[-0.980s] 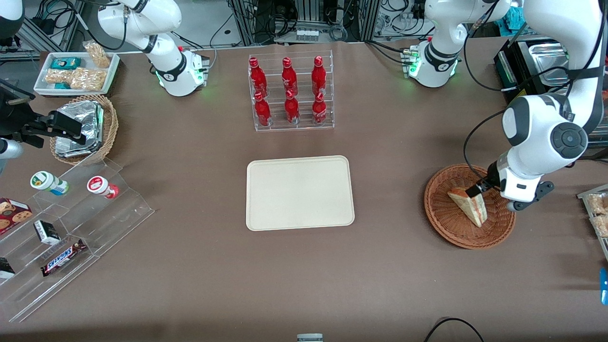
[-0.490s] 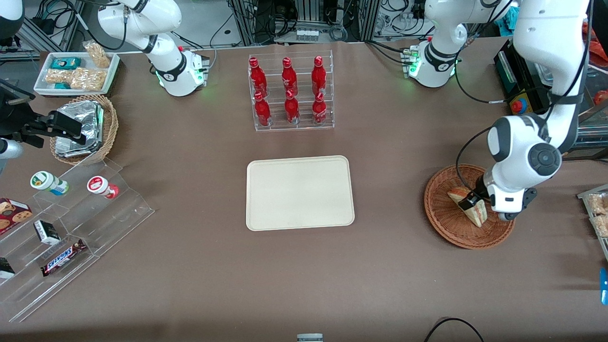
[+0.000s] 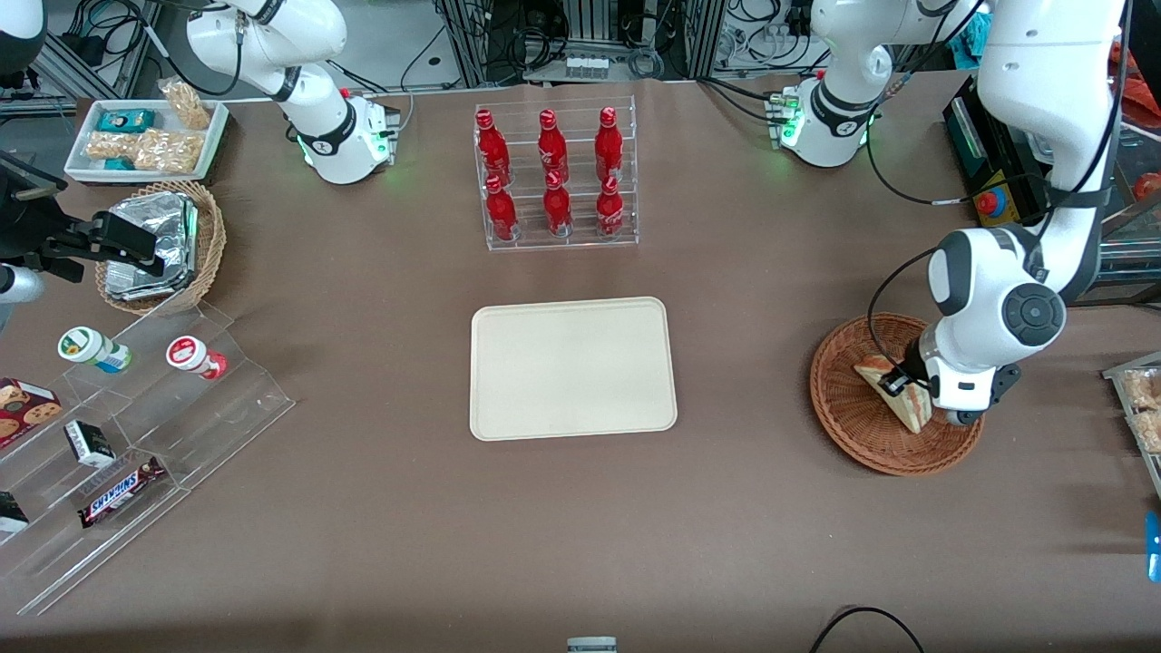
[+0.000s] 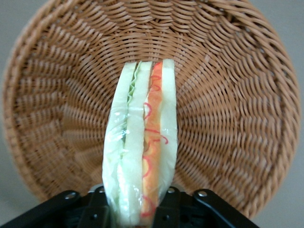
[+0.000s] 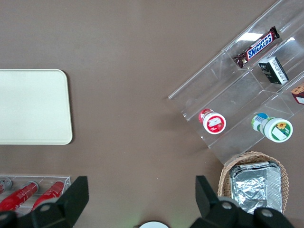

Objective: Place sandwich from basket to tray
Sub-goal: 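Close the left gripper on the wrapped sandwich and lift it, then carry the sandwich with the left gripper over the cream tray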

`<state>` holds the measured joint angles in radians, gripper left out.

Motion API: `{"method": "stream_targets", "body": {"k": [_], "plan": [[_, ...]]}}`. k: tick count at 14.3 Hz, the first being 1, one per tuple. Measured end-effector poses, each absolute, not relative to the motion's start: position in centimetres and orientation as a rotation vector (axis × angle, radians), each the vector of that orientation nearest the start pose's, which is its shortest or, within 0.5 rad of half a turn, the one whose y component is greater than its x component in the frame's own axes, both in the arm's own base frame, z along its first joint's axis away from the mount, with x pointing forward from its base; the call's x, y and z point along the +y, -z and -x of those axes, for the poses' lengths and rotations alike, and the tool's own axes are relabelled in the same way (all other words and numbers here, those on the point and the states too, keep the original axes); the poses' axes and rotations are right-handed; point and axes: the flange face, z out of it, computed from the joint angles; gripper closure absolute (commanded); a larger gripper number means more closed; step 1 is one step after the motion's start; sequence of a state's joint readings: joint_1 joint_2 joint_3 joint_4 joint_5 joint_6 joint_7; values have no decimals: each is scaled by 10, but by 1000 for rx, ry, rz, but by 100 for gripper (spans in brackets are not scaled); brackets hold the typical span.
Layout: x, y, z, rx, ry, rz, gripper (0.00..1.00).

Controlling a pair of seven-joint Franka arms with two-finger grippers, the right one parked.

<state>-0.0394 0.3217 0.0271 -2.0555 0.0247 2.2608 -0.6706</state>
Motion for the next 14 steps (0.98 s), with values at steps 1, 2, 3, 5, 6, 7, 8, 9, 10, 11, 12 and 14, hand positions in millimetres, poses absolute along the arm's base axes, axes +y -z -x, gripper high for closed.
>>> {"method": "stream_targets", "body": {"k": [1,2,3,5,6,7,8,9,10,11,12,14], "plan": [[-14,-288,-578,-885,-182,2937,93],[-27,-306,-577,-783,-208,2962,91],[-46,-323,-575,-664,-231,2987,89],[-96,-344,-568,-381,-280,3025,90],[-124,-346,-564,-286,-280,3038,93],[-153,-344,-559,-219,-276,3054,93],[-183,-340,-553,-159,-261,3075,93],[-215,-334,-547,-116,-239,3098,93],[-246,-325,-540,-96,-213,3119,94],[-277,-316,-533,-88,-182,3138,94],[-306,-307,-527,-94,-146,3156,95],[-367,-293,-512,-132,-86,3179,95]]}}
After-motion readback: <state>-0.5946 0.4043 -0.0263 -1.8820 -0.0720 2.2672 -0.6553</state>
